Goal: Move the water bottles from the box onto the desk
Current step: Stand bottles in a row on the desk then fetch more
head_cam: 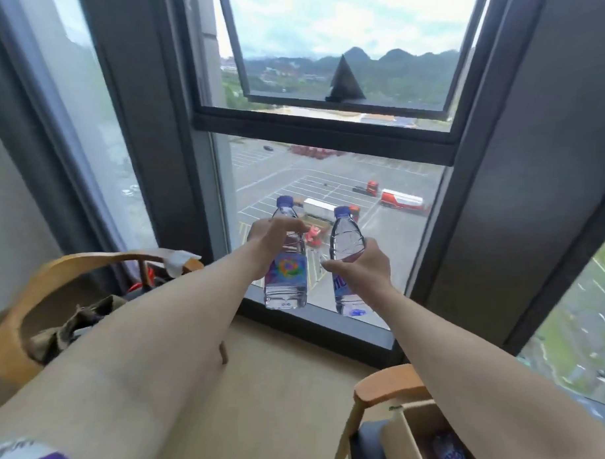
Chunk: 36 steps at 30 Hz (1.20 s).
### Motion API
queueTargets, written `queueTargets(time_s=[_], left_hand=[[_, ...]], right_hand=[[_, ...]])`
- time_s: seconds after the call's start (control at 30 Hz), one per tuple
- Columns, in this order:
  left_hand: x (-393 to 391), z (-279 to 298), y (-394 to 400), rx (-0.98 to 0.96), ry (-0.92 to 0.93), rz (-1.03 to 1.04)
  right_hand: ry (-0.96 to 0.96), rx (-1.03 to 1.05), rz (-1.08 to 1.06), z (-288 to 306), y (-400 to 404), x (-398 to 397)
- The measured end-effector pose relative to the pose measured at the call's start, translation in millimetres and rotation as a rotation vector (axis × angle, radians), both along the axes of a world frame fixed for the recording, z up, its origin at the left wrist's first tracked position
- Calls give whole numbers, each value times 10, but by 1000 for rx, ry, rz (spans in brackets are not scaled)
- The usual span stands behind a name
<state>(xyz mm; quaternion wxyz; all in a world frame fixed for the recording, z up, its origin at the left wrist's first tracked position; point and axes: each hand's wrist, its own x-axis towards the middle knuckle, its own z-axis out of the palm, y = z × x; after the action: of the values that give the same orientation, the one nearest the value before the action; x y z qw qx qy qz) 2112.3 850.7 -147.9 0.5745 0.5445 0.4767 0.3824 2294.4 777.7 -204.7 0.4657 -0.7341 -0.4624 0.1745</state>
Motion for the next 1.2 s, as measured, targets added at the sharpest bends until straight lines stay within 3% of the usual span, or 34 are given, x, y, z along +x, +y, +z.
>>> queueTargets(time_s=[0.37,0.67,1.2], left_hand=[[-3021,139,-423,-3,-32,361],[-5541,40,-1342,-49,2,776],[-8768,-247,-2525,-132,-87,1391]], right_hand=[[100,57,345,134,262,-2951],[162,27,687,15,28,-5622],[151,-139,1304,-267,-310,-9536]])
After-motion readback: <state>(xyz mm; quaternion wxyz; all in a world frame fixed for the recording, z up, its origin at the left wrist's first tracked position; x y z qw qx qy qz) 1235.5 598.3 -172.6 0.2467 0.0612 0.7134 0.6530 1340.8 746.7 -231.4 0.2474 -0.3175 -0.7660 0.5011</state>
